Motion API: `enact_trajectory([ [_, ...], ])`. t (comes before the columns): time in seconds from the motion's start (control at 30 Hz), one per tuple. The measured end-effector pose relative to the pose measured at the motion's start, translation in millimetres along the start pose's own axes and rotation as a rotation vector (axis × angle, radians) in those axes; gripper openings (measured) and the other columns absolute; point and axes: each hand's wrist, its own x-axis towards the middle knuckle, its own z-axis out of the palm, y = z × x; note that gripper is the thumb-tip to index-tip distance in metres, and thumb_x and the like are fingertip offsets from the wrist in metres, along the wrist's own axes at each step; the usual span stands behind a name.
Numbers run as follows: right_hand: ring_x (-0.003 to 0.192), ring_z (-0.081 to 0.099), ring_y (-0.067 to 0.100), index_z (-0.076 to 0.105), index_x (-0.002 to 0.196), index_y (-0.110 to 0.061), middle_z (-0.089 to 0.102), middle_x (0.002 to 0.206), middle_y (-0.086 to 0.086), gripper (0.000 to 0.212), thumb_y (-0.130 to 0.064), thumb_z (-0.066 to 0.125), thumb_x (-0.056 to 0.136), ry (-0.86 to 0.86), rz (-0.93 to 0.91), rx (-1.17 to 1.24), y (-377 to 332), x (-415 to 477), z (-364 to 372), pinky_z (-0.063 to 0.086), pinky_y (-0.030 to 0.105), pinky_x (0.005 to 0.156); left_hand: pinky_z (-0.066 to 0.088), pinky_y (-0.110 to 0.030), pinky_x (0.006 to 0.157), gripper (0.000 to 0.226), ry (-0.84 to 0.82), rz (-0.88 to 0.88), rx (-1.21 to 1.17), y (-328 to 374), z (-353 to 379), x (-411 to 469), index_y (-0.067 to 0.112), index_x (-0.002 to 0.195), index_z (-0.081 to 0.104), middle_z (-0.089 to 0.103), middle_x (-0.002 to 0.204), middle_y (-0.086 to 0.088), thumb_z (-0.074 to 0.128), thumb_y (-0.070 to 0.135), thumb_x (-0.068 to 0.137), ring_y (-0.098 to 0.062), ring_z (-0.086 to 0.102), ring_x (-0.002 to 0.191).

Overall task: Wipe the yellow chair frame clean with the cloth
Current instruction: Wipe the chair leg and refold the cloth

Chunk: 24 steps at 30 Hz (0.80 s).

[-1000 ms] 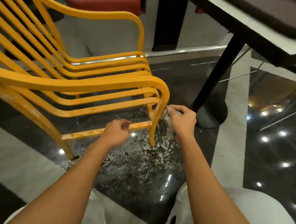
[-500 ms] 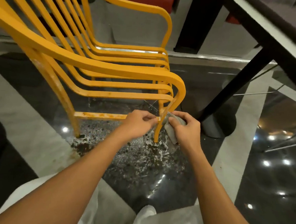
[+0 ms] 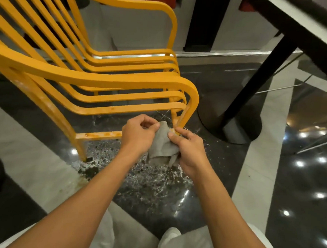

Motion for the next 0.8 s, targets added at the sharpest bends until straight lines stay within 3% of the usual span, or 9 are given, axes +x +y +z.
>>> enact_trajectory([
  [0.13, 0.103, 0.074, 0.024, 0.069, 0.112, -0.019, 0.075, 0.112, 0.008, 0.030, -0.002, 0.077, 0.089, 0.152, -0.166, -0.087, -2.1, -5.1, 2.0, 0.062, 0.047, 0.093, 0.051, -0.024, 0.073, 0.012, -0.006, -0.045, -0.019, -1.9, 9.0, 3.1, 0.026, 0.098, 0.070, 0.070, 0.099, 0.010, 0.079, 0.032, 0.095, -0.004, 0.064, 0.089],
  [0.2, 0.100, 0.073, 0.018, 0.073, 0.103, -0.025, 0.075, 0.108, 0.001, 0.026, -0.006, 0.079, 0.086, 0.212, -0.260, -0.196, -6.0, -5.0, 3.0, 0.063, 0.046, 0.090, 0.063, -0.041, 0.080, 0.020, -0.041, -0.160, -0.229, 0.8, 14.5, 1.9, 0.023, 0.103, 0.067, 0.071, 0.107, 0.002, 0.081, 0.035, 0.094, -0.016, 0.070, 0.097],
  [0.3, 0.097, 0.073, 0.014, 0.075, 0.095, -0.032, 0.076, 0.102, -0.008, 0.021, -0.015, 0.081, 0.083, 0.200, -0.356, -0.319, -12.9, -6.3, 5.3, 0.063, 0.047, 0.087, 0.066, -0.056, 0.082, 0.018, -0.153, -0.327, -0.556, 8.9, 22.0, -5.2, 0.015, 0.106, 0.070, 0.077, 0.111, -0.008, 0.077, 0.029, 0.098, -0.029, 0.074, 0.105],
  [0.43, 0.097, 0.075, 0.015, 0.075, 0.101, -0.030, 0.077, 0.104, -0.005, 0.015, -0.027, 0.081, 0.088, 0.081, -0.387, -0.306, -13.5, -4.1, -0.8, 0.064, 0.045, 0.086, 0.061, -0.041, 0.067, 0.012, -0.161, -0.387, -0.681, 11.8, 36.1, -5.3, 0.013, 0.106, 0.072, 0.079, 0.111, -0.011, 0.070, 0.025, 0.103, -0.029, 0.076, 0.103],
  [0.57, 0.095, 0.075, 0.010, 0.073, 0.107, -0.022, 0.077, 0.106, -0.004, 0.015, -0.015, 0.076, 0.094, 0.058, -0.421, -0.343, -9.7, 9.0, -10.5, 0.064, 0.036, 0.083, 0.059, -0.042, 0.074, 0.021, -0.162, -0.520, -0.751, 5.6, 49.8, 7.0, 0.015, 0.108, 0.077, 0.082, 0.106, -0.008, 0.071, 0.035, 0.101, -0.031, 0.076, 0.104],
  [0.63, 0.096, 0.075, 0.009, 0.073, 0.107, -0.021, 0.077, 0.107, -0.004, 0.019, -0.010, 0.077, 0.092, 0.052, -0.417, -0.374, -8.0, 16.5, -11.8, 0.064, 0.033, 0.083, 0.063, -0.043, 0.074, 0.027, -0.205, -0.554, -0.799, 4.4, 56.4, 11.6, 0.013, 0.110, 0.078, 0.082, 0.103, -0.010, 0.074, 0.037, 0.099, -0.029, 0.078, 0.097],
  [0.73, 0.100, 0.075, 0.012, 0.073, 0.109, -0.016, 0.078, 0.106, 0.001, 0.020, -0.005, 0.076, 0.092, 0.019, -0.343, -0.346, -7.2, 29.9, -11.9, 0.063, 0.035, 0.090, 0.061, -0.033, 0.058, 0.030, -0.174, -0.555, -0.873, 0.0, 65.4, 18.4, 0.008, 0.118, 0.076, 0.081, 0.100, -0.012, 0.075, 0.031, 0.098, -0.024, 0.079, 0.079],
  [0.8, 0.098, 0.076, 0.017, 0.074, 0.105, -0.016, 0.079, 0.100, 0.004, 0.016, -0.005, 0.075, 0.092, 0.031, -0.286, -0.322, -11.9, 37.4, -14.3, 0.063, 0.038, 0.089, 0.066, -0.040, 0.071, 0.026, -0.103, -0.542, -0.867, -4.9, 70.7, 24.9, 0.010, 0.118, 0.075, 0.081, 0.101, -0.011, 0.074, 0.028, 0.100, -0.027, 0.079, 0.087],
])
